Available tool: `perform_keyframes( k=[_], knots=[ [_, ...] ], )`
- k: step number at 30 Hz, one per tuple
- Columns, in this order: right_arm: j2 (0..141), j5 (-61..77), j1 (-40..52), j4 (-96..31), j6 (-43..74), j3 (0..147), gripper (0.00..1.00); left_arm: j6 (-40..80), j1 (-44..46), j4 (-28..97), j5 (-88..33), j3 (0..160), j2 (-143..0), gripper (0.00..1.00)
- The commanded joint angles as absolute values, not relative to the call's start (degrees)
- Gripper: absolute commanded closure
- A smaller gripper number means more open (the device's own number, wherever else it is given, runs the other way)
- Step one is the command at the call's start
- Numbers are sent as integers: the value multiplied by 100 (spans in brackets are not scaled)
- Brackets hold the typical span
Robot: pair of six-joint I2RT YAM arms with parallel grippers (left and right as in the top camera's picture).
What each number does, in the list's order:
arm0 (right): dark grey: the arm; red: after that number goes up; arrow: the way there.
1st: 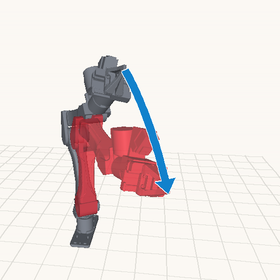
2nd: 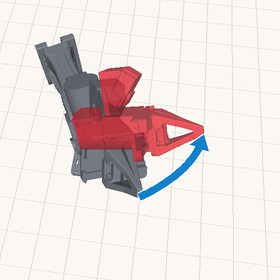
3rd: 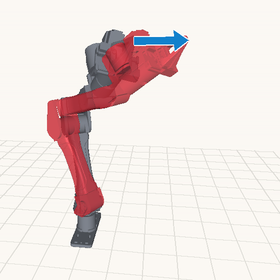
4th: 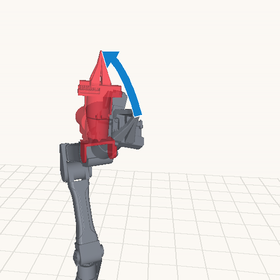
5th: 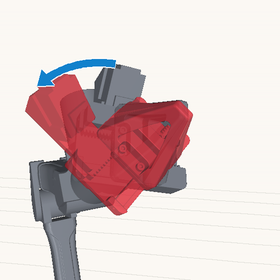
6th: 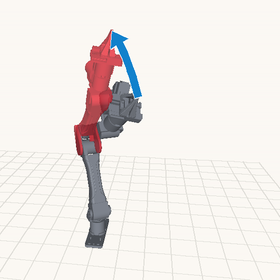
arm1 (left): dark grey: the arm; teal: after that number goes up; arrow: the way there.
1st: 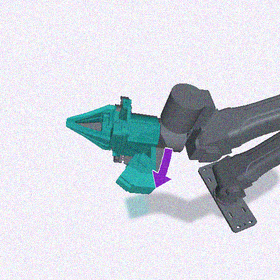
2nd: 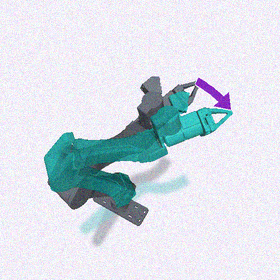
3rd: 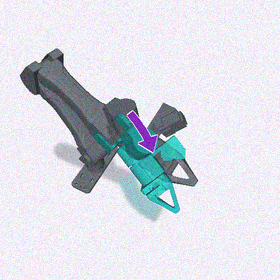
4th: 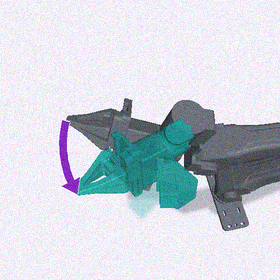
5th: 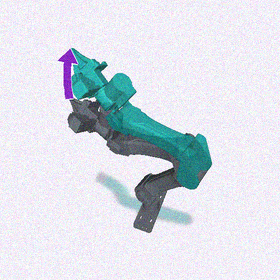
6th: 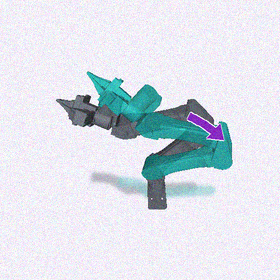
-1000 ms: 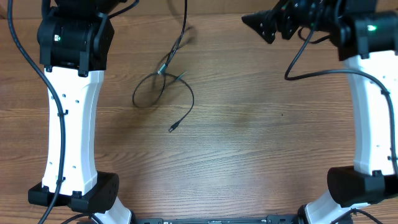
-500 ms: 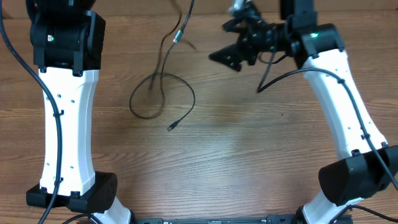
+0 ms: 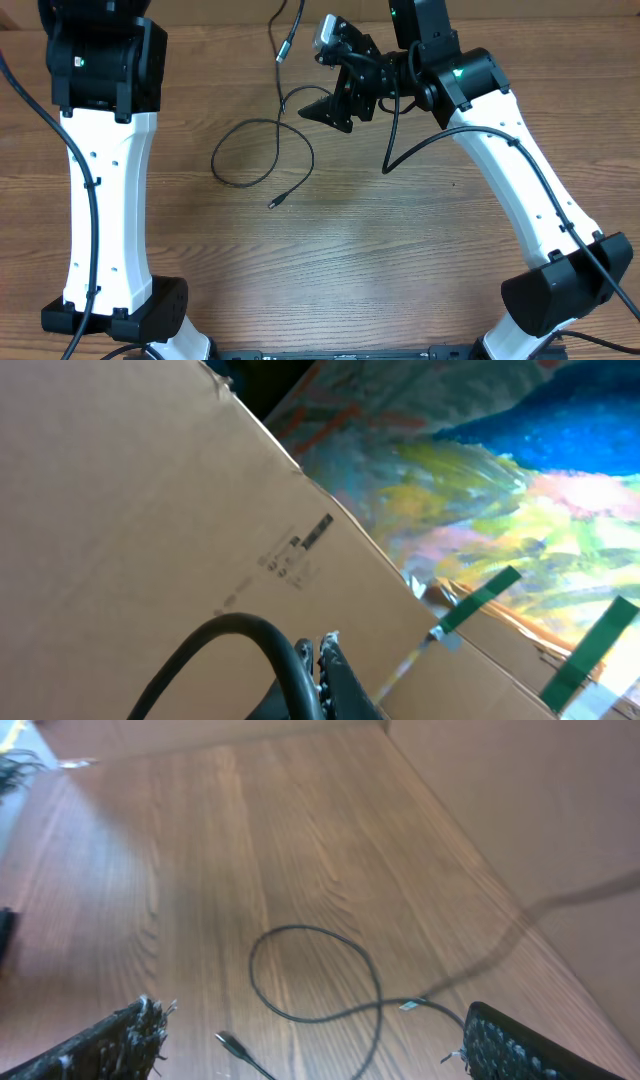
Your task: Untangle cables
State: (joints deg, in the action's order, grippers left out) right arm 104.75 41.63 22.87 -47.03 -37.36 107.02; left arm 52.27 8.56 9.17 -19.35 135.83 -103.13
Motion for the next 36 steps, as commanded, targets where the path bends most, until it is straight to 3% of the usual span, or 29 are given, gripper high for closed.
perform_keyframes(
  k=[1, 11, 17, 24, 36],
  knots=[
    [10514, 3918, 2255, -4569, -3780, 10665, 6, 4908, 819, 910, -1811, 13646, -10178, 96],
    [10468, 3135, 2237, -3955, -3612, 12103, 1, 3474, 934, 2620, -1588, 13644, -10189, 96],
    [10471, 3186, 2239, -3787, -3452, 12217, 1, 4029, 956, 2082, -1865, 13644, -10189, 96],
    [10468, 3223, 2239, -3124, -3406, 12293, 0, 4108, 982, 2475, -2073, 13644, -10189, 96],
    [10471, 3223, 2255, -3074, -3411, 12291, 1, 4287, 1278, 2268, -2609, 13644, -10189, 96]
  ],
)
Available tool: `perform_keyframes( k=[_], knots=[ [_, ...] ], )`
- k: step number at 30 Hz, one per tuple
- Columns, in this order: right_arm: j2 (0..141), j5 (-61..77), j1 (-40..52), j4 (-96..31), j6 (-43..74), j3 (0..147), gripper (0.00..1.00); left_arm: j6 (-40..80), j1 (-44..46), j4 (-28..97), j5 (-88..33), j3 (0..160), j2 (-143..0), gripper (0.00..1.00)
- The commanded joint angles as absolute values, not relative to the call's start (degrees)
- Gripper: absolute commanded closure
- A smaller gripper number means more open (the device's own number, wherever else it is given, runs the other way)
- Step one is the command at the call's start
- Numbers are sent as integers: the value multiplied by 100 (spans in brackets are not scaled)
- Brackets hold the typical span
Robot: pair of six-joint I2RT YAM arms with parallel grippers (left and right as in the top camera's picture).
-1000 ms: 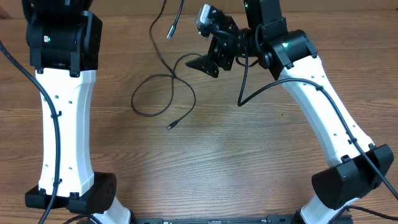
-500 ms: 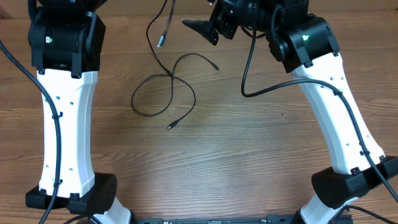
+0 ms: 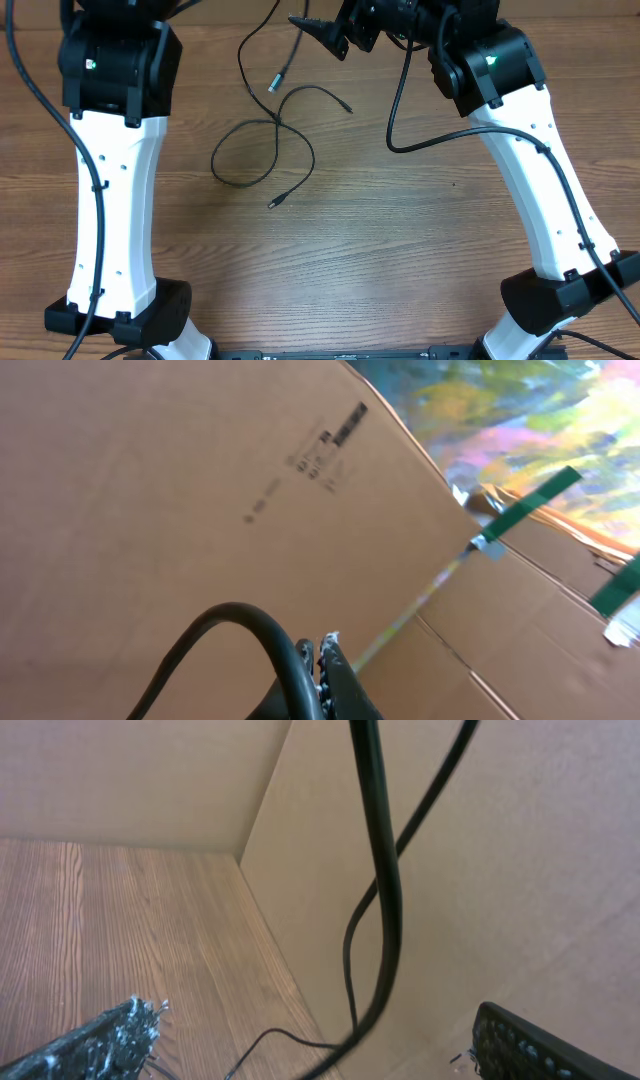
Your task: Untangle cables
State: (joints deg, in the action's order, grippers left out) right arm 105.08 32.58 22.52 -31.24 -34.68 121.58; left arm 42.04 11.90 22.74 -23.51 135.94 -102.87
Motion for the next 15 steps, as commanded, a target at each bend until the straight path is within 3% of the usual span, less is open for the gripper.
perform_keyframes(
  k=[1, 3, 5, 6, 12, 13, 14, 15],
  knots=[
    [10471, 3223, 2255, -3074, -3411, 12291, 3, 4287, 1284, 2270, -2657, 13644, -10189, 96],
    [10471, 3223, 2255, -3092, -3411, 12291, 10, 4287, 1321, 2329, -2685, 13644, -10189, 96],
    [10471, 3218, 2252, -3155, -3433, 12291, 84, 4261, 1352, 2408, -2685, 13644, -10189, 96],
    [10471, 3221, 2252, -3162, -3435, 12291, 96, 4261, 1352, 2414, -2685, 13644, -10189, 96],
    [10471, 3218, 2215, -3177, -3433, 12291, 96, 4226, 1341, 2379, -2637, 13644, -10189, 96],
    [10471, 3218, 2193, -3175, -3433, 12291, 96, 4119, 1341, 2373, -2635, 13644, -10189, 87],
    [10471, 3221, 2154, -3175, -3430, 12291, 96, 3826, 1343, 2379, -2644, 13644, -10180, 62],
    [10471, 3223, 2099, -3175, -3430, 12291, 96, 3420, 1343, 2434, -2639, 13644, -10158, 30]
  ],
)
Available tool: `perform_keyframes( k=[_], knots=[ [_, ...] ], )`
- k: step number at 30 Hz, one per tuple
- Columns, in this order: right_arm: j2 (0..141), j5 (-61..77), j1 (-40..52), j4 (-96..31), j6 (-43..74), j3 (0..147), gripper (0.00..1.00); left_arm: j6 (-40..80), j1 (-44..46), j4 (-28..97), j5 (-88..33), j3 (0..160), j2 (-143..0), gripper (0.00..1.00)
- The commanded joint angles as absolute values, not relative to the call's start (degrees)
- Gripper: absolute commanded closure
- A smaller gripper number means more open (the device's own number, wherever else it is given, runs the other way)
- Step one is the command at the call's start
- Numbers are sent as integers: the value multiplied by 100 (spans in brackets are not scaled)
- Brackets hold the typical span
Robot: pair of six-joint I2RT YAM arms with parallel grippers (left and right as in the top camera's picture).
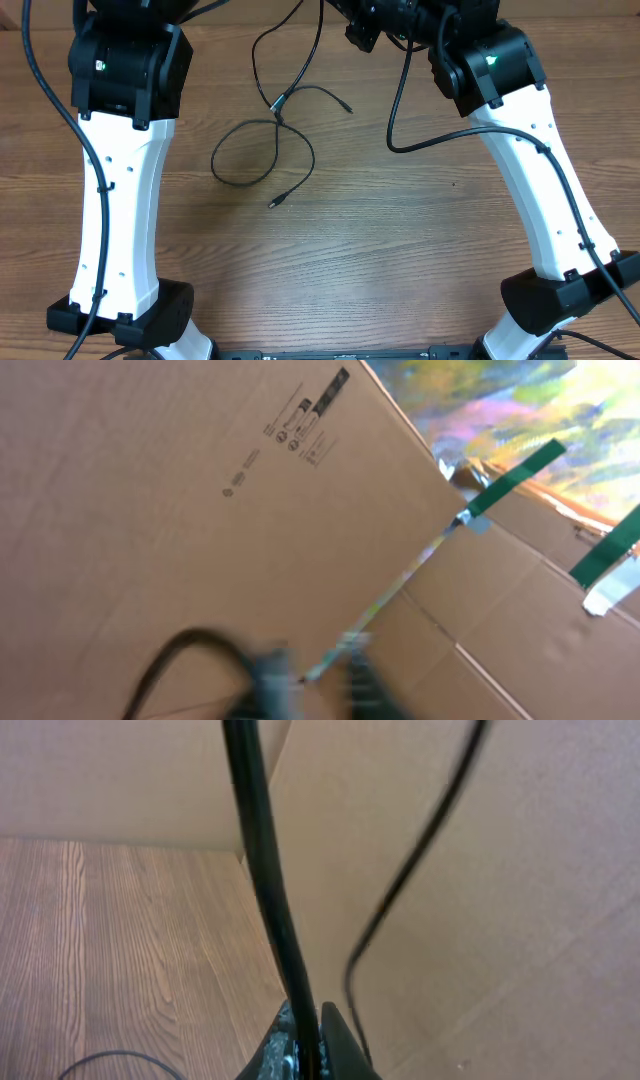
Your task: Untangle cables
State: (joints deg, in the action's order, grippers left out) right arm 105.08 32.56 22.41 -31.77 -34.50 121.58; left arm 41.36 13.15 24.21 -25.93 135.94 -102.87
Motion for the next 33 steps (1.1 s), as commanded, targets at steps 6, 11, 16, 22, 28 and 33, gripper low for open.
perform_keyframes(
  k=[6, 11, 16, 22, 28, 33],
  knots=[
    [10471, 3216, 1455, -3133, -3155, 12291, 96, 1817, 1400, 3251, -1487, 13646, -9867, 0],
    [10471, 3221, 183, -2893, -2453, 12291, 96, 1160, 1400, 4099, -786, 13646, -9347, 0],
    [10468, 3225, -1258, -2209, -1570, 12309, 96, 1037, 1400, 4617, -690, 13646, -8993, 0],
    [10471, 3758, -3177, -1487, -685, 12309, 96, 934, 1400, 5306, -692, 13644, -8919, 0],
    [10645, 3503, -4095, -1597, -685, 12309, 96, 934, 1402, 5634, -711, 13644, -8934, 0],
    [11172, 3371, -4213, -1656, -683, 12309, 96, 843, 1555, 5717, -950, 13644, -8936, 0]
  ],
)
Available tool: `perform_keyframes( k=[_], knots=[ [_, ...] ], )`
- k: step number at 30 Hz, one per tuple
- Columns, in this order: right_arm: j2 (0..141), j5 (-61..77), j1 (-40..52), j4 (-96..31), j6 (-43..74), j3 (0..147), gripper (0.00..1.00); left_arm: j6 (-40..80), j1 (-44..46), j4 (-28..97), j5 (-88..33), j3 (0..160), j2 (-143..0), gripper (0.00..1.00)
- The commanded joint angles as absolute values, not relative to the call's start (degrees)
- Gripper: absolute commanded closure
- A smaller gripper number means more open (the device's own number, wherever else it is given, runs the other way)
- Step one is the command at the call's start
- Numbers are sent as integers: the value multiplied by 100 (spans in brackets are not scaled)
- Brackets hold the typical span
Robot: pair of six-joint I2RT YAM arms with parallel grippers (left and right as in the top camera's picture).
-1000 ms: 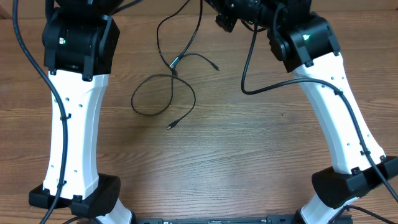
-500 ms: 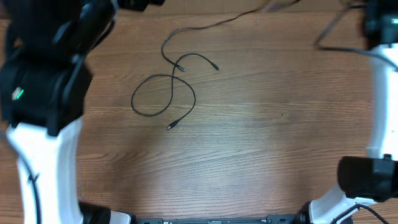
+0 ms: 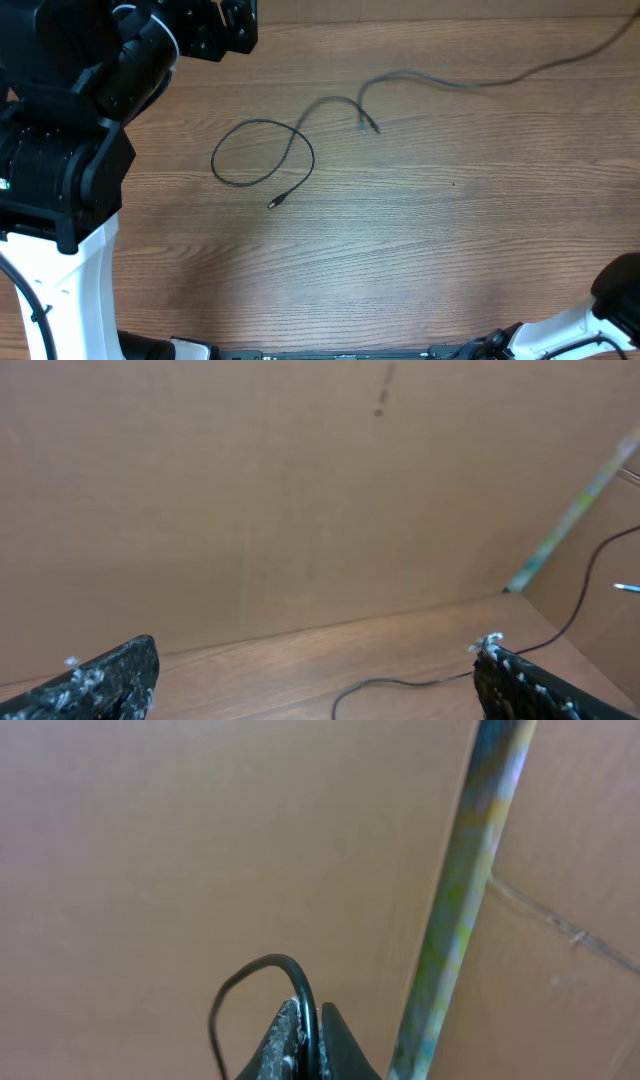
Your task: Untangle cables
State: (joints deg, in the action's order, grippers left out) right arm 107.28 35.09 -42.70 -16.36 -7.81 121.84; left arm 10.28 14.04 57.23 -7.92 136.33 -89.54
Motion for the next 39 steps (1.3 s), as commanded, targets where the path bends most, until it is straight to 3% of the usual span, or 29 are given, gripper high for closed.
perform_keyframes(
  k=[1, 6, 12, 28, 29, 30, 31, 39],
  knots=[
    [11338, 3225, -4174, -1629, -679, 12309, 96, 773, 1612, 5717, -989, 13644, -8936, 0],
    [12193, 2801, -4032, -902, -211, 12309, 96, -12, 1824, 5811, -744, 13644, -8936, 0],
    [13163, 2545, -3957, -108, 67, 12309, 96, -34, 1826, 6064, -217, 13644, -8947, 0],
    [15172, 2298, -3929, -1988, -43, 12298, 96, -1, 1839, 6995, 193, 13642, -9264, 0],
    [15198, 2298, -3927, -2071, -43, 12298, 79, -1, 1841, 7028, 193, 13642, -9295, 0],
    [15198, 2303, -3927, -2128, -40, 12296, 23, -1, 1841, 7050, 193, 13642, -9319, 0],
    [15198, 2305, -3927, -2165, -38, 12298, 0, -1, 1841, 7067, 191, 13642, -9343, 0],
    [14416, 3500, -3850, -2088, 1, 12416, 0, -1, 1841, 7218, 191, 13640, -9411, 0]
  ],
)
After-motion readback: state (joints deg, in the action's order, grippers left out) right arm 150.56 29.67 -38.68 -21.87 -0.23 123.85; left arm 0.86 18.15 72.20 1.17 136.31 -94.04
